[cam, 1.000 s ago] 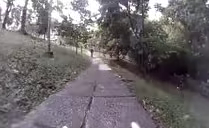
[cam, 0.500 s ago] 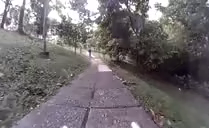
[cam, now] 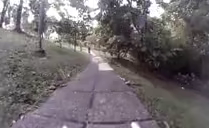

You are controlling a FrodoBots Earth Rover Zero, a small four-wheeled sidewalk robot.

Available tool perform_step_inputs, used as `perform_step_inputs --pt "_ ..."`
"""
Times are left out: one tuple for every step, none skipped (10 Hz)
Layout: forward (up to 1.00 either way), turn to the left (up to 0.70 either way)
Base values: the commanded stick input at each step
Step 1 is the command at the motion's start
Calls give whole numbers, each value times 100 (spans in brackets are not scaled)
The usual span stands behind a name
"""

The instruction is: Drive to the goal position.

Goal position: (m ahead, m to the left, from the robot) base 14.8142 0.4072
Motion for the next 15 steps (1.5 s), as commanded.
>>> perform_step_inputs --pt "70 -7" --pt "70 0" --pt "70 0" --pt "70 -9" --pt "70 -14" --pt "70 0" --pt "70 0" --pt "70 0" --pt "70 0" --pt "70 0" --pt "70 0" --pt "70 0" --pt "70 0" --pt "70 0" --pt "70 0"
